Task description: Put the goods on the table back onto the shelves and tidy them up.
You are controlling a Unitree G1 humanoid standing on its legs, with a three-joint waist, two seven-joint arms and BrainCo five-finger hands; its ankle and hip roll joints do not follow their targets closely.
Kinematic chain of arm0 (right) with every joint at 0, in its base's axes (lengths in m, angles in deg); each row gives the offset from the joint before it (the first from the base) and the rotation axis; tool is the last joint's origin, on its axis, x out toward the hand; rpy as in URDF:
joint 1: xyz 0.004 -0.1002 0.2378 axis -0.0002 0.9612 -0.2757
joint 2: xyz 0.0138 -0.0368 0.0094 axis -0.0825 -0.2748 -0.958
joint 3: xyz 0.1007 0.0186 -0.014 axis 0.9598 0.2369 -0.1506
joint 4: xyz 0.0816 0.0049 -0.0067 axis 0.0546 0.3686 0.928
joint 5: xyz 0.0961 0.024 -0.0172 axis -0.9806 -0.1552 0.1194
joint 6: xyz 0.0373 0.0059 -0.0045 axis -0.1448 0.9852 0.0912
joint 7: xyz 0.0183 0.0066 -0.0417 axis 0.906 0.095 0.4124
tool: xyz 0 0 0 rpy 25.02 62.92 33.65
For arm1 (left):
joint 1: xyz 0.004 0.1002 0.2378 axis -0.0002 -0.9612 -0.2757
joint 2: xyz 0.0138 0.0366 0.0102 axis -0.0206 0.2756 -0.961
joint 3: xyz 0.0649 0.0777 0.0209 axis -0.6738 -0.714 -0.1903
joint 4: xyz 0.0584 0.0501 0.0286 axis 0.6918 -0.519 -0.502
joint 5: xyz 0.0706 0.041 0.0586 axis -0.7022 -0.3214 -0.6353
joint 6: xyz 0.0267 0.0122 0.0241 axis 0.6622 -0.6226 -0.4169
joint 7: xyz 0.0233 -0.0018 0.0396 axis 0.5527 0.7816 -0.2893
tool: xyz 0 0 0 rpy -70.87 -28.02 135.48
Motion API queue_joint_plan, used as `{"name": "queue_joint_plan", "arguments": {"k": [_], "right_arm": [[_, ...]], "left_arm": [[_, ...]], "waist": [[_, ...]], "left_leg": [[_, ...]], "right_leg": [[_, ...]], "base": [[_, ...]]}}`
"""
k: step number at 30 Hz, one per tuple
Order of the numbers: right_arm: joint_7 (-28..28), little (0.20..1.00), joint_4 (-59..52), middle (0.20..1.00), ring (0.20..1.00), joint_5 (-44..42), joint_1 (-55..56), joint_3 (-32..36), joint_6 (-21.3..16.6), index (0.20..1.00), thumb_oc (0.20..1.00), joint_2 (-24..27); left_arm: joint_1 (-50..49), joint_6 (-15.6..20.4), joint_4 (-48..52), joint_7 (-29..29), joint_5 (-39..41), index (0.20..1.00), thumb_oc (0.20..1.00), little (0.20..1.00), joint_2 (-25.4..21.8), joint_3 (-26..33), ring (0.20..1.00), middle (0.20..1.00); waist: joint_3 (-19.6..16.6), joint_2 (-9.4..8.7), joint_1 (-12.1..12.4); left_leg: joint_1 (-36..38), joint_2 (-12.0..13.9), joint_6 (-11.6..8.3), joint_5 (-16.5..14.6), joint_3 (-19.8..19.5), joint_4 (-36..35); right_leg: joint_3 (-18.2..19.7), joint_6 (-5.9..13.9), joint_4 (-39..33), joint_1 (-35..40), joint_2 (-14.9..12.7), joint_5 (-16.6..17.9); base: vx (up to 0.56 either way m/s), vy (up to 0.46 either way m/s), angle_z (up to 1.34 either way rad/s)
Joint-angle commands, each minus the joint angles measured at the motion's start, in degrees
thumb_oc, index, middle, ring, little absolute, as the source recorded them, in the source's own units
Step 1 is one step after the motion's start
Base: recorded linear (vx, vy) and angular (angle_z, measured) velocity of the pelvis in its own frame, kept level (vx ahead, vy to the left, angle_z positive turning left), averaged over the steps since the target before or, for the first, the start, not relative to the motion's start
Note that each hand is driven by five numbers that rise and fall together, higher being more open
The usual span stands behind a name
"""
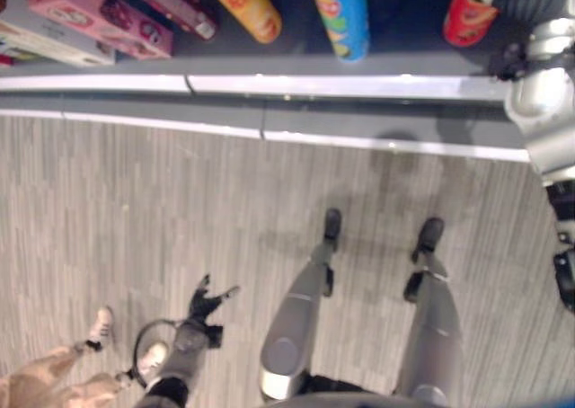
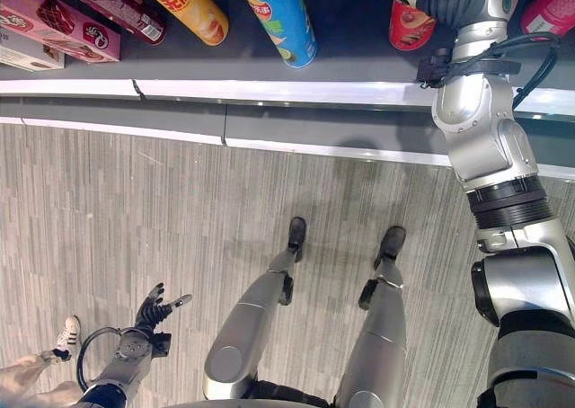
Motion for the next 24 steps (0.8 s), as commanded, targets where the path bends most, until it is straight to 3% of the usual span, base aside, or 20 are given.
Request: {"name": "queue_joint_plan", "arguments": {"k": [1, 7, 13, 15, 17, 18, 20, 23, 24], "right_arm": [[-1.9, 1.000, -3.6, 1.000, 1.000, 1.4, 2.9, 0.5, -1.9, 1.000, 1.000, 1.0], [-2.8, 1.000, -8.4, 1.000, 1.000, 3.0, 5.8, 3.6, -2.0, 1.000, 1.000, 1.1], [-0.4, 1.000, -20.3, 1.000, 1.000, 5.1, 18.4, 9.6, -3.2, 1.000, 1.000, -1.5], [1.9, 1.000, -24.4, 1.000, 1.000, 2.9, 24.1, 11.1, -5.2, 1.000, 1.000, -3.9], [6.9, 1.000, -28.2, 1.000, 1.000, -1.7, 31.8, 11.3, -7.3, 1.000, 1.000, -7.2], [14.5, 1.000, -28.9, 1.000, 1.000, -12.4, 39.2, 10.3, -9.8, 1.000, 1.000, -10.4], [23.3, 1.000, -26.4, 1.000, 1.000, -25.8, 46.3, 9.1, -11.1, 1.000, 1.000, -12.9], [35.6, 1.000, -16.1, 1.000, 1.000, -38.1, 54.5, 5.4, -8.2, 1.000, 1.000, -14.6], [41.9, 1.000, -6.5, 1.000, 1.000, -40.3, 58.2, 2.1, -5.0, 1.000, 1.000, -14.4]], "left_arm": [[-0.6, -0.3, -1.9, -1.2, 0.5, 1.000, 1.000, 1.000, -1.6, -1.4, 1.000, 1.000], [-0.6, -0.7, -1.6, -0.9, 0.0, 1.000, 1.000, 1.000, -1.6, -1.6, 1.000, 1.000], [-1.4, -2.1, -2.1, 0.5, -1.5, 1.000, 1.000, 1.000, -1.6, -0.5, 1.000, 1.000], [-1.5, -2.5, -2.7, 0.4, -2.2, 1.000, 1.000, 1.000, -1.1, 0.1, 1.000, 1.000], [-2.1, -3.0, -3.2, 1.2, -3.0, 1.000, 1.000, 1.000, -0.7, 0.4, 1.000, 1.000], [-2.6, -3.3, -4.0, 1.8, -4.2, 1.000, 1.000, 1.000, -0.3, 1.4, 1.000, 1.000], [-3.0, -3.4, -4.8, 2.9, -5.3, 1.000, 1.000, 1.000, -0.5, 2.6, 1.000, 1.000], [-3.2, -3.2, -5.9, 5.3, -6.1, 1.000, 1.000, 1.000, -0.3, 4.4, 1.000, 1.000], [-3.1, -2.7, -6.5, 7.1, -6.6, 1.000, 1.000, 1.000, -0.1, 4.1, 1.000, 1.000]], "waist": [[-4.8, -1.07, 0.8], [-6.1, -1.40, 0.6], [-8.9, -2.98, -0.7], [-9.9, -3.91, -1.6], [-11.1, -5.12, -2.5], [-12.2, -6.29, -3.4], [-13.6, -7.66, -4.6], [-15.2, -9.08, -5.7], [-16.1, -9.65, -6.0]], "left_leg": [[-0.6, 1.6, -2.41, -8.2, 1.2, 6.5], [1.1, 2.3, -2.63, -9.1, 1.6, 6.9], [4.9, 3.0, -2.76, -8.9, 2.0, 5.0], [6.7, 3.4, -3.01, -8.6, 2.2, 3.8], [9.4, 3.9, -3.29, -8.0, 2.7, 1.6], [11.6, 4.4, -3.55, -7.4, 3.1, 0.0], [13.6, 4.6, -3.76, -6.3, 3.9, -1.9], [16.7, 5.2, -4.20, -5.3, 5.2, -4.0], [18.9, 5.6, -4.55, -5.1, 5.6, -4.9]], "right_leg": [[4.2, 6.12, -4.6, -2.0, -0.8, -0.1], [4.3, 6.19, -4.3, 0.0, -0.4, -1.1], [3.8, 6.11, -6.2, 4.0, -0.2, -1.6], [3.7, 6.20, -7.2, 5.8, 0.2, -1.7], [3.6, 6.29, -8.5, 8.0, 0.7, -1.7], [3.5, 6.51, -9.7, 10.0, 1.3, -1.5], [3.6, 6.77, -11.0, 11.8, 1.7, -1.1], [3.2, 7.02, -12.0, 14.3, 2.1, -1.0], [2.8, 7.04, -12.2, 16.4, 2.0, -1.3]], "base": [[0.00, 0.000, 0.00], [0.01, 0.000, 0.00], [0.04, -0.009, -0.03], [0.06, -0.029, -0.09], [0.09, -0.034, -0.11], [0.09, -0.038, -0.11], [0.06, -0.024, -0.29], [0.04, -0.030, -0.24], [0.03, -0.064, -0.13]]}}
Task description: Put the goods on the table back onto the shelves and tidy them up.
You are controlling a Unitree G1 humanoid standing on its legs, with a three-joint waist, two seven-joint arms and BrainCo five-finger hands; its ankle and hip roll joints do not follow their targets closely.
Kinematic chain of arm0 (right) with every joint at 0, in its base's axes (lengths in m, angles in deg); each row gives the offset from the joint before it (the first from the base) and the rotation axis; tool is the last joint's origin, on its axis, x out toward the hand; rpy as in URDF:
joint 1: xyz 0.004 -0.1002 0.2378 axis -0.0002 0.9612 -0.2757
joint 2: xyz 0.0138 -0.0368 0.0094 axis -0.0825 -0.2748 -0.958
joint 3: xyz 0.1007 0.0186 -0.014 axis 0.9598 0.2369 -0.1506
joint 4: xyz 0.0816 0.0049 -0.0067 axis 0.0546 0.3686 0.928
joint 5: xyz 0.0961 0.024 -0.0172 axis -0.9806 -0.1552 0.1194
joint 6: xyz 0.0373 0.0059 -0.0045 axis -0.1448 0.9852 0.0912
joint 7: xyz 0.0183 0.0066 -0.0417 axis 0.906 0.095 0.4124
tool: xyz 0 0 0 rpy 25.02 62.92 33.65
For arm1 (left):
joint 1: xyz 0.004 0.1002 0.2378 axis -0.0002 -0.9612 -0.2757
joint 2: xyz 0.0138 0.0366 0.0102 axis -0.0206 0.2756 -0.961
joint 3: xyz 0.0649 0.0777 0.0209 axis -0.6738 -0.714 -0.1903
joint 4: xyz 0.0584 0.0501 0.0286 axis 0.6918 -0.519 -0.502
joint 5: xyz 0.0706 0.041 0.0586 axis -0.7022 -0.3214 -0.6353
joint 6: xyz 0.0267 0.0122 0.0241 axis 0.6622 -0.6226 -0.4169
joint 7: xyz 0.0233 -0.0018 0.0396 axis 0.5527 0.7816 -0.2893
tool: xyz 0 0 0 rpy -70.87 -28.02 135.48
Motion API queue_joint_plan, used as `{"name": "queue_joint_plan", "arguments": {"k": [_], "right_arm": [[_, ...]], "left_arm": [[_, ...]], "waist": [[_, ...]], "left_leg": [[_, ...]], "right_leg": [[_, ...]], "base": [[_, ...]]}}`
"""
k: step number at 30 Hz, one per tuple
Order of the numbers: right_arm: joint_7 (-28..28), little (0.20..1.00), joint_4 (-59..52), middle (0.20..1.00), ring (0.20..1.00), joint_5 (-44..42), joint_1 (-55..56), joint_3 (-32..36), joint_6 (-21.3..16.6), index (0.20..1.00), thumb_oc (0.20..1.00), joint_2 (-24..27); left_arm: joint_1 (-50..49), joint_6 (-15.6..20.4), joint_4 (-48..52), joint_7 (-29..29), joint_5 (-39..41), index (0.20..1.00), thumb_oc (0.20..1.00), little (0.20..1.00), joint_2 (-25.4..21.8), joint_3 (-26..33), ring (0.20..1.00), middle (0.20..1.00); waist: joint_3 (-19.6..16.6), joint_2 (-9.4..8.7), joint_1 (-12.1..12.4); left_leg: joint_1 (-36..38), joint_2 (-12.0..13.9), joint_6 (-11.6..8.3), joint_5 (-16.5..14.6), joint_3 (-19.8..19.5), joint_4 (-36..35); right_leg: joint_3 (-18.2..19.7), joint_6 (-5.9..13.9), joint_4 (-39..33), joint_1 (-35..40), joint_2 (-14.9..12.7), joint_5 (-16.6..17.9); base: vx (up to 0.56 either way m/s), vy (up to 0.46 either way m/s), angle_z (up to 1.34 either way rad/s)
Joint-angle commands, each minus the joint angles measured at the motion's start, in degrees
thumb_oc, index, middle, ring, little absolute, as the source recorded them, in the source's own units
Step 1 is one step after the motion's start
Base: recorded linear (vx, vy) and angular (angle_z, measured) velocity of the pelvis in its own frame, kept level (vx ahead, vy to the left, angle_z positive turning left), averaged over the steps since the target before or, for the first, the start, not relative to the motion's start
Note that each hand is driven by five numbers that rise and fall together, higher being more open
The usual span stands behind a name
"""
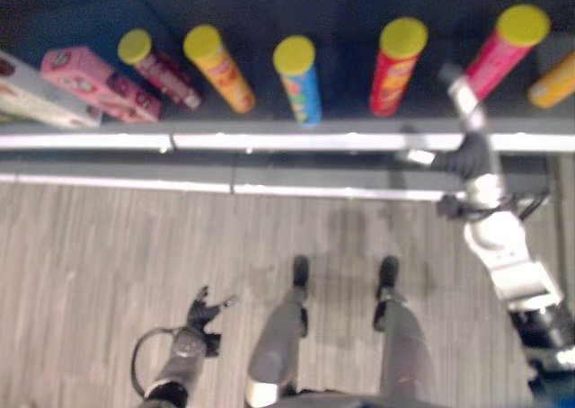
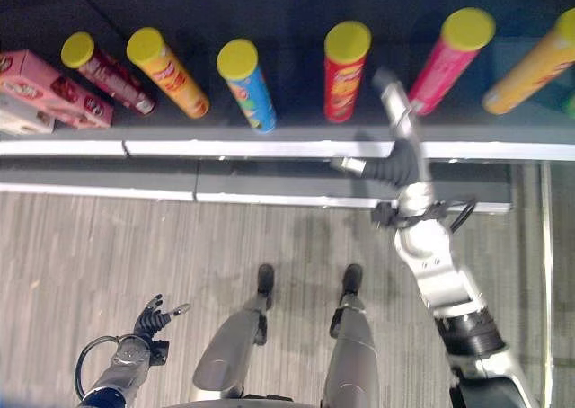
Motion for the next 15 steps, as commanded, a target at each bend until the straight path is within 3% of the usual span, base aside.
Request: {"name": "queue_joint_plan", "arguments": {"k": [1, 3, 7, 10, 11, 15], "right_arm": [[13.0, 1.000, 11.7, 1.000, 1.000, -8.0, 7.8, -4.6, 3.1, 1.000, 1.000, 0.2], [13.1, 1.000, 17.7, 1.000, 1.000, -6.8, 8.0, -5.4, 3.9, 1.000, 1.000, -0.9], [7.2, 1.000, 48.6, 1.000, 1.000, -0.3, 7.7, -2.2, 6.0, 1.000, 1.000, -10.8], [5.3, 1.000, 53.7, 1.000, 1.000, 0.2, 7.2, -0.3, 6.4, 1.000, 1.000, -12.1], [3.4, 1.000, 61.0, 1.000, 1.000, 0.1, 6.7, 3.0, 7.5, 1.000, 1.000, -13.8], [1.3, 1.000, 66.7, 1.000, 1.000, 0.3, 6.6, 6.9, 8.6, 1.000, 1.000, -14.7]], "left_arm": [[-2.2, 0.9, -3.5, 3.1, -3.0, 1.000, 1.000, 1.000, -1.3, -1.1, 1.000, 1.000], [-1.8, 0.9, -3.7, 3.4, -3.3, 1.000, 1.000, 1.000, -1.2, -1.8, 1.000, 1.000], [-1.0, 0.9, -6.1, 3.9, -3.0, 1.000, 1.000, 1.000, 0.5, -4.9, 1.000, 1.000], [-0.6, 0.8, -6.1, 3.8, -2.4, 1.000, 1.000, 1.000, 0.9, -5.1, 1.000, 1.000], [-0.3, 0.7, -6.4, 3.8, -1.6, 1.000, 1.000, 1.000, 1.2, -5.7, 1.000, 1.000], [0.2, 0.5, -6.7, 4.1, -1.6, 1.000, 1.000, 1.000, 1.6, -6.8, 1.000, 1.000]], "waist": [[-6.0, -1.11, -0.5], [-6.4, -1.37, -0.6], [-8.8, -2.06, -0.7], [-9.1, -2.07, -0.8], [-10.0, -2.04, -1.3], [-11.2, -1.96, -1.8]], "left_leg": [[4.1, 3.0, -4.15, -4.9, 1.9, 1.1], [4.7, 2.9, -4.13, -5.0, 2.2, 1.1], [8.1, 2.9, -3.71, -6.4, 2.7, 1.9], [8.7, 2.9, -3.59, -6.8, 2.8, 2.0], [9.7, 2.8, -3.44, -7.3, 3.0, 2.1], [11.7, 3.1, -3.24, -7.9, 3.6, 1.8]], "right_leg": [[1.1, 6.59, -4.7, 3.0, -1.5, -2.3], [1.1, 6.63, -4.5, 3.5, -1.7, -2.4], [1.5, 6.69, -3.8, 6.5, -2.0, -3.3], [1.7, 6.68, -3.6, 6.9, -2.0, -3.5], [1.9, 6.60, -3.4, 7.5, -1.8, -3.9], [2.3, 6.55, -3.4, 8.8, -1.4, -4.3]], "base": [[0.02, -0.067, -0.08], [0.00, 0.000, 0.00], [0.06, -0.033, -0.03], [0.03, -0.019, -0.05], [0.03, -0.011, -0.05], [0.07, -0.012, -0.06]]}}
